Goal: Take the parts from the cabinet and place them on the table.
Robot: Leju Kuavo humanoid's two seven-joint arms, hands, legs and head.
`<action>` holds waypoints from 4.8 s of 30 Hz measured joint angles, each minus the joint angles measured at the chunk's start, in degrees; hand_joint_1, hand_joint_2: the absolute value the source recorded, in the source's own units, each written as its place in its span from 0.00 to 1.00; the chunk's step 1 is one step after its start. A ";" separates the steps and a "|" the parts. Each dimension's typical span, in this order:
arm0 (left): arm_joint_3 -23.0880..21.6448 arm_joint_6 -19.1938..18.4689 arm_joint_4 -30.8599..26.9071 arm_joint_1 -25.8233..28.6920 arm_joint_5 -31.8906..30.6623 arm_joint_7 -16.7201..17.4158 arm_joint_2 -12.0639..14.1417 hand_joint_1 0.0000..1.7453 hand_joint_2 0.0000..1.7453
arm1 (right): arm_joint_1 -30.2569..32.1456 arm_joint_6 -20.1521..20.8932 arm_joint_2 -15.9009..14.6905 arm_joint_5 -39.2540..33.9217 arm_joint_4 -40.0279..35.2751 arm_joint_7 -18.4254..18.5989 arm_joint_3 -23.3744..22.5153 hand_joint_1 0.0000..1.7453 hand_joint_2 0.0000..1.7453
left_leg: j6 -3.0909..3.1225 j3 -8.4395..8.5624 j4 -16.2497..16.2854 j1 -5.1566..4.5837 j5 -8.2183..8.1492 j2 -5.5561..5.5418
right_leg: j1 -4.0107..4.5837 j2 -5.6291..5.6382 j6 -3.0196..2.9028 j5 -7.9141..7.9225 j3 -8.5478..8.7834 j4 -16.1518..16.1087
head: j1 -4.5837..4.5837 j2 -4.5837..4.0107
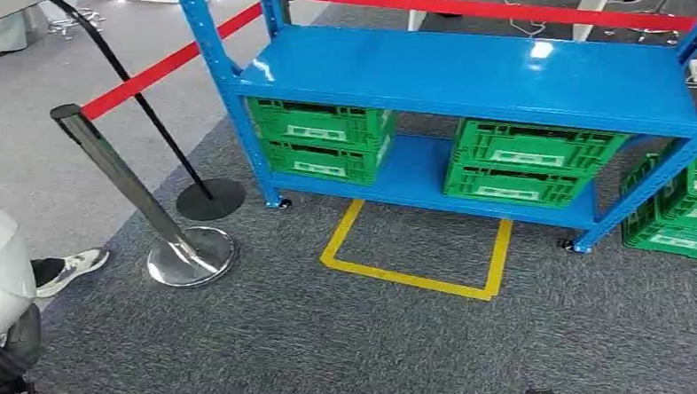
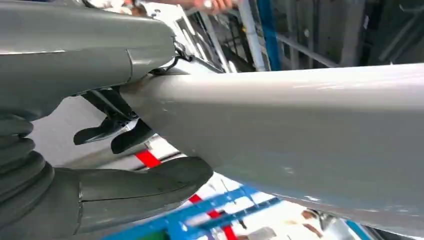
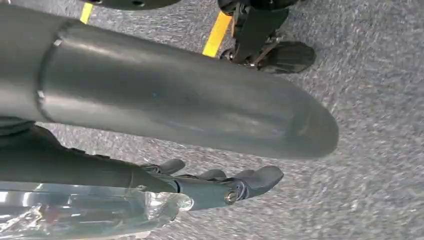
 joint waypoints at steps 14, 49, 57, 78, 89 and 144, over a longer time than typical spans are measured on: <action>0.52 -1.09 -0.35 -0.07 -1.77 0.00 -1.07 1.00 1.00 | -0.06 0.07 0.07 0.20 -0.02 -0.52 0.04 0.00 0.00 | 4.01 5.60 -11.06 -0.25 3.92 -0.56 | -0.13 4.27 3.06 -9.13 -4.93 14.39 | 0.70 0.00; 1.86 -0.59 0.63 -2.42 -0.87 0.00 -1.01 1.00 1.00 | -0.62 1.49 0.63 2.97 0.04 0.94 -0.17 0.00 0.00 | 4.31 5.63 -10.92 -0.32 3.92 -4.56 | 0.29 5.06 2.31 -3.72 -6.23 12.17 | 0.81 0.00; 1.77 -0.39 1.12 -3.04 -0.20 0.00 -0.90 1.00 1.00 | -1.71 1.36 0.59 2.89 0.02 -2.36 -0.09 0.00 0.00 | 1.67 3.85 -9.83 -0.09 3.95 -4.94 | -0.20 7.51 0.29 0.16 -1.24 1.26 | 0.68 0.00; -3.15 6.71 2.82 -6.12 0.37 0.00 -0.59 1.00 1.00 | 0.87 0.61 -1.14 3.67 -0.04 3.30 -0.48 0.00 0.00 | 4.56 5.43 -10.69 -0.60 3.58 -2.82 | 0.69 4.60 2.18 -7.86 -9.87 19.44 | 0.90 0.00; -3.52 5.51 2.82 -6.73 0.61 0.00 0.59 1.00 1.00 | 0.04 1.92 -1.60 3.65 -0.04 3.58 -1.11 0.00 0.00 | 1.63 2.19 -5.43 -0.42 0.62 -2.43 | 0.28 5.87 -0.28 0.42 -1.62 1.43 | 0.37 0.00; -2.01 4.07 2.95 -7.07 2.47 0.00 0.09 1.00 1.00 | -0.42 5.07 0.46 3.61 0.33 -0.09 -3.58 0.00 0.00 | 3.67 5.29 -10.39 -0.89 4.00 -6.51 | -0.21 10.12 2.13 -0.19 -1.99 1.69 | 1.00 0.00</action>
